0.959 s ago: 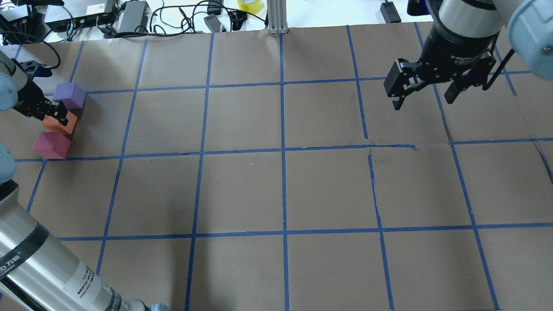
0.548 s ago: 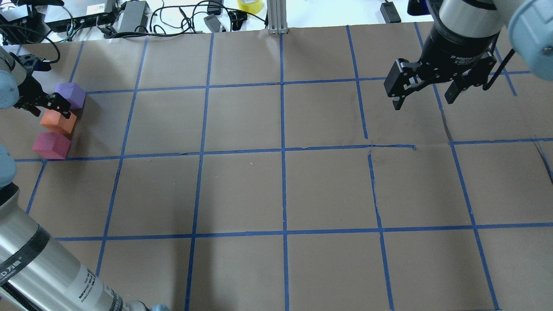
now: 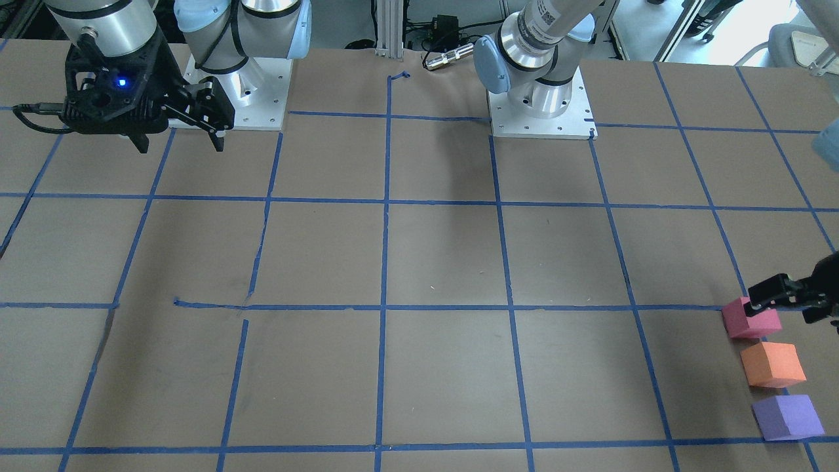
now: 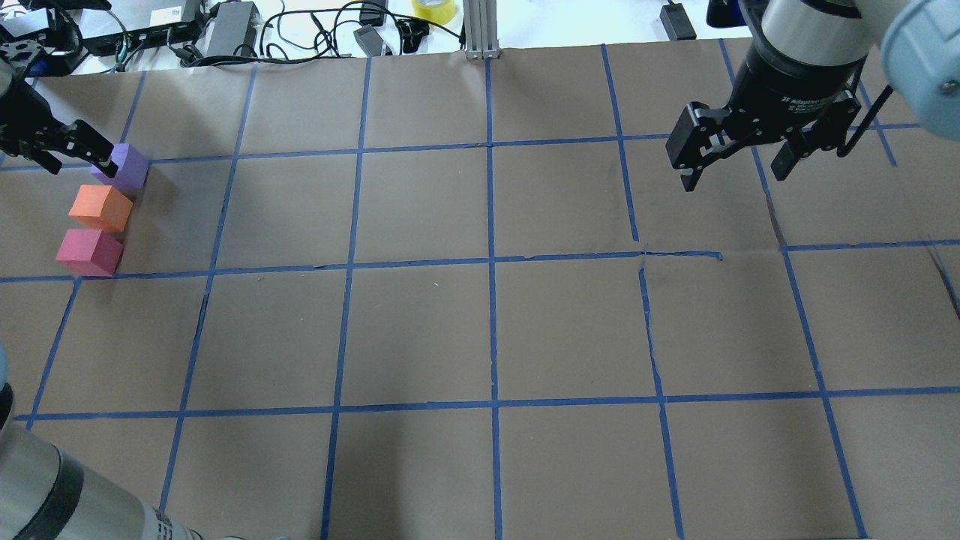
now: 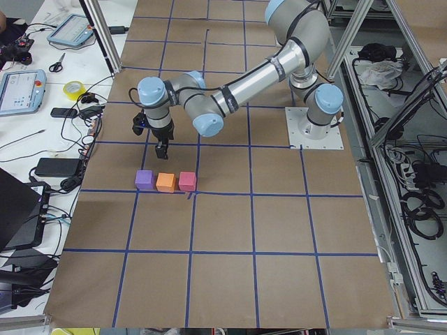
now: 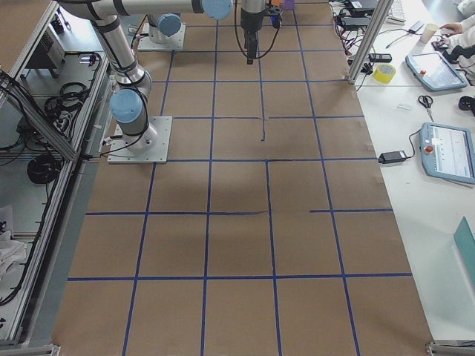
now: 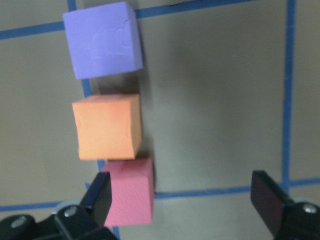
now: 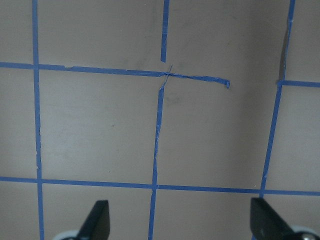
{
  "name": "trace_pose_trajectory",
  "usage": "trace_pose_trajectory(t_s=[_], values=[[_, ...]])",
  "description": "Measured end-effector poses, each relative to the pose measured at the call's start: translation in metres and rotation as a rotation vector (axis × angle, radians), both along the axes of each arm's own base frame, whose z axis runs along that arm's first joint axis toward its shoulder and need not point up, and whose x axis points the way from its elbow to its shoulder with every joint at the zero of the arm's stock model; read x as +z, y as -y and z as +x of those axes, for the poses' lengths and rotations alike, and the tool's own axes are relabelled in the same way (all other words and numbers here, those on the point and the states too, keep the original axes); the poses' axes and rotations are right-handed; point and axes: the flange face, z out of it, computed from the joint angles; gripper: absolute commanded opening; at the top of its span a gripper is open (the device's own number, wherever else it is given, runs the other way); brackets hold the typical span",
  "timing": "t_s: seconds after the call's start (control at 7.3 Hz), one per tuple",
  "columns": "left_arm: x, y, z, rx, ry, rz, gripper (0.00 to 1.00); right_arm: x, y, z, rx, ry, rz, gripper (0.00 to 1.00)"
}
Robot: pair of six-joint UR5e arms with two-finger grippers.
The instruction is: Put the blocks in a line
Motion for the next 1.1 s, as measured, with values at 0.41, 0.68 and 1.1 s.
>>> trace_pose_trajectory(t_s=[0.41, 0.68, 1.1], values=[[0.106, -0.056, -0.127, 0.124, -0.016, 0.019, 1.0, 0.0, 0.0, 0.0, 0.0, 0.002, 0.0, 1.0], [0.142, -0.079, -0.24, 0.21, 0.012, -0.014, 1.0, 0.0, 0.0, 0.0, 0.0, 0.001, 0.0, 1.0], [0.152, -0.119, -0.378, 0.167, 0.017, -0.035, 1.0, 0.0, 0.0, 0.0, 0.001, 0.001, 0.001, 1.0]])
